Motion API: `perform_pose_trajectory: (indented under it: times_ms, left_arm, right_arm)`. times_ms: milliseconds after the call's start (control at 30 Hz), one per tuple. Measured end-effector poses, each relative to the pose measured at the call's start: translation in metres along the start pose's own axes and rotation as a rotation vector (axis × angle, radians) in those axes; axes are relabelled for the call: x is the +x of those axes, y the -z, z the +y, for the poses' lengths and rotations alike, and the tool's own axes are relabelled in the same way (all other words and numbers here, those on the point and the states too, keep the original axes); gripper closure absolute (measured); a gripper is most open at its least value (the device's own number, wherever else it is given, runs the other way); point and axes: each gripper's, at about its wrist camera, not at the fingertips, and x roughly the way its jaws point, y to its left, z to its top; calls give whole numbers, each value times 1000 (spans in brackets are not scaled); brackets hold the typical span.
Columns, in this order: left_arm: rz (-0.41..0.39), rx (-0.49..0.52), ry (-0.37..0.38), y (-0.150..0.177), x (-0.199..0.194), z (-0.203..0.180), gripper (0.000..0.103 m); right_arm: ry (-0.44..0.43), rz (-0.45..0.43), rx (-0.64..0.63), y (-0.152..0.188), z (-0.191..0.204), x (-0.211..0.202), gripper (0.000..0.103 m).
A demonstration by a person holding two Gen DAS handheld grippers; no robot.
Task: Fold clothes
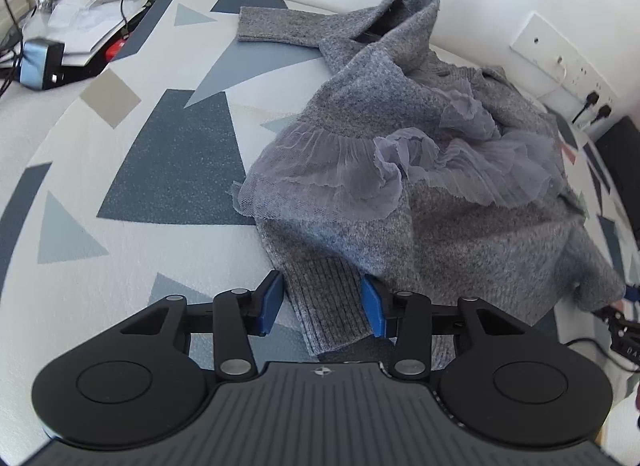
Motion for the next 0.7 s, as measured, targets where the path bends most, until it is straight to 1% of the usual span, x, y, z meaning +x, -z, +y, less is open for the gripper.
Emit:
perform_pose_trajectory:
  times_ms: [100,167,233,300,367,433,533,600,633,700]
  left_arm:
    - [6,62,-54,0,1,-8,69]
    - [4,51,-65,1,0,-7,75]
    - [7,7,-60,1,-1,-1,85]
    - [20,-39,-42,1,-3,5,91]
    - [22,-51,-66,5,-6,6,93]
    - [9,-36,-93,10,-9,4,94]
    - [-3,-64,-84,13,-11,7,95]
    - [0,-98,-74,11,-11,10,95]
    - [3,-114,-70,11,-11,11,95]
    - [9,-141,-63,10,-12,13,96]
  right_arm:
    - [-5,3,-56,-4,16,8,53]
    - [-12,14,-95,-5,24,12,53]
    - [-20,17,-133,-4,28,10,53]
    - [-39,24,-144,-2,27,6,50]
    - [-58,31,-148,1,25,2,45]
    - [-72,34,-152,3,24,0,44]
    - [-74,16,-163,4,25,-2,44]
    - [-77,-3,-149,4,26,-2,46]
    - [-81,-7,-137,3,27,0,50]
    - [-100,2,-108,1,26,7,61]
